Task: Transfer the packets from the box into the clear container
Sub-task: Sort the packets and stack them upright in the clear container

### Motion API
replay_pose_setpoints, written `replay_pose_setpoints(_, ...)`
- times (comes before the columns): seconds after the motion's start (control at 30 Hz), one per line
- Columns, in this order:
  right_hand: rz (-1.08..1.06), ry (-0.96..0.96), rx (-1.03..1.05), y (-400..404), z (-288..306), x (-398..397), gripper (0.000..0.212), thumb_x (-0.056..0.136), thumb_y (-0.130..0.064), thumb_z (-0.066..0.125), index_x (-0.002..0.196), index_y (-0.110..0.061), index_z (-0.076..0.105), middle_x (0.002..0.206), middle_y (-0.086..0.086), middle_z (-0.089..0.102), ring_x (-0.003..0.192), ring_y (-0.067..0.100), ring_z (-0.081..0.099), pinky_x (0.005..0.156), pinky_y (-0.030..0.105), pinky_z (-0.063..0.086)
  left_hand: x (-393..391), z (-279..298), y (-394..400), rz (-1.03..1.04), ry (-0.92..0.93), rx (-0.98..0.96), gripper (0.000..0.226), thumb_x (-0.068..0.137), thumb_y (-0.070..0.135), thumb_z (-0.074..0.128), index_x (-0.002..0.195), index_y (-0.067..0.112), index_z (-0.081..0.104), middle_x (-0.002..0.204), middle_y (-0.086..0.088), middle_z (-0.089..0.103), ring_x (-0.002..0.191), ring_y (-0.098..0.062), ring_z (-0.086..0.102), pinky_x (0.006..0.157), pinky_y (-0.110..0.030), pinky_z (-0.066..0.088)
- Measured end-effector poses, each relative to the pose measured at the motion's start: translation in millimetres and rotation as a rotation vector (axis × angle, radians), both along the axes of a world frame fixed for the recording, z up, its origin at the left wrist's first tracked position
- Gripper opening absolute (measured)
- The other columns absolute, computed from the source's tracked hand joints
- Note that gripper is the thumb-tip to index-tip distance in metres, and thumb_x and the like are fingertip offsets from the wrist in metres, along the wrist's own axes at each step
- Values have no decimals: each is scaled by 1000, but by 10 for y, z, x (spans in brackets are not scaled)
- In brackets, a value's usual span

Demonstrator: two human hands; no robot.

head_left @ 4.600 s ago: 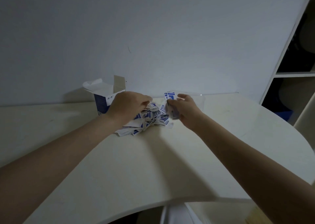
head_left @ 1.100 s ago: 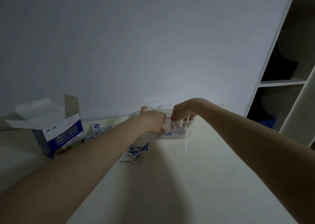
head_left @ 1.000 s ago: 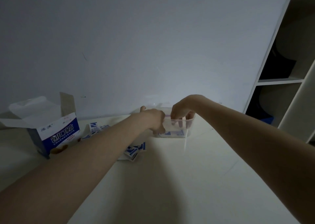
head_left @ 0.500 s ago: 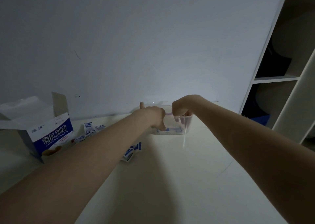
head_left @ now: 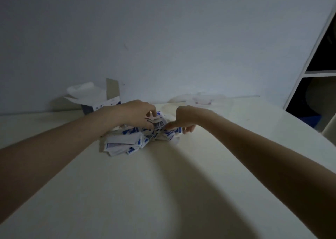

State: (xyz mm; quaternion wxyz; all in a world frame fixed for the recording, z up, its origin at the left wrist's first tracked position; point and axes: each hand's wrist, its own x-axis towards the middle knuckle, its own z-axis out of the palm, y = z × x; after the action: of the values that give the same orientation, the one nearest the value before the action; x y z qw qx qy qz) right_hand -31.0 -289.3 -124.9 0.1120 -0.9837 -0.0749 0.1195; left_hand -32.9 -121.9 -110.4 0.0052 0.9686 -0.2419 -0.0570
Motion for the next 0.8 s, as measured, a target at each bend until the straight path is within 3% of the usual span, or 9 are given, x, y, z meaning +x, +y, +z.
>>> replay_pose_setpoints(0.1,-65,-55,55,107,-224,-46,37,76,-35,73,70,-3,55,67,7,58,51,17,51,54,25,48,-80,-142,123,-25,71,0,51,85,35,63,132,28,44,128,0,48,118,-19,50,99,-32,43)
replay_pose_setpoints(0.17,-137,-87,194,138,-260,-65,36,74,-24,75,98,1,64,87,12,64,64,20,57,65,30,54,-119,-215,128,-52,49,6,54,85,32,64,134,31,41,120,3,44,115,-18,48,95,-29,42)
replay_pose_setpoints(0.2,-175,-101,266,124,-252,-59,36,74,-17,74,104,2,65,87,13,65,67,20,58,69,31,55,-121,-243,126,-58,28,4,54,85,31,63,134,32,40,117,3,43,112,-18,48,91,-28,41)
replay_pose_setpoints(0.33,-216,-207,351,-37,-12,-96,24,73,-2,70,96,4,71,57,7,57,47,11,51,50,16,49,-72,-326,153,-76,39,-6,52,84,29,65,131,31,43,120,0,44,99,-15,46,82,-26,39)
replay_pose_setpoints(0.43,-213,-342,290,-177,236,-160,18,78,-5,65,94,-4,72,71,10,62,47,8,49,44,13,43,-66,-293,120,-40,37,-64,44,85,28,62,127,25,49,116,-2,48,97,-17,49,81,-25,40)
replay_pose_setpoints(0.57,-156,-406,276,-256,456,-239,22,83,-3,57,99,-8,71,84,6,59,56,13,49,46,14,43,-132,-120,-21,40,-188,-502,36,89,22,59,123,15,53,118,-7,46,97,-19,50,80,-27,39)
replay_pose_setpoints(0.63,-71,-339,344,-235,483,-282,22,83,-1,59,99,-9,71,84,4,59,60,16,53,47,11,46,-168,-44,-89,20,-160,-668,41,87,22,63,125,18,52,115,0,45,93,-16,50,79,-26,40)
replay_pose_setpoints(0.73,-65,-274,702,-163,438,-310,25,80,4,64,105,1,66,80,10,62,65,19,57,59,17,51,-205,-4,-166,26,91,-798,29,82,16,69,110,10,64,105,-6,64,88,-18,59,86,-34,51)
replay_pose_setpoints(0.8,-122,-225,996,-115,371,-322,24,79,1,67,103,2,63,83,13,63,65,17,57,58,15,52,-224,-1,-168,60,158,-918,14,81,11,70,93,5,67,89,-13,69,77,-18,61,79,-31,51)
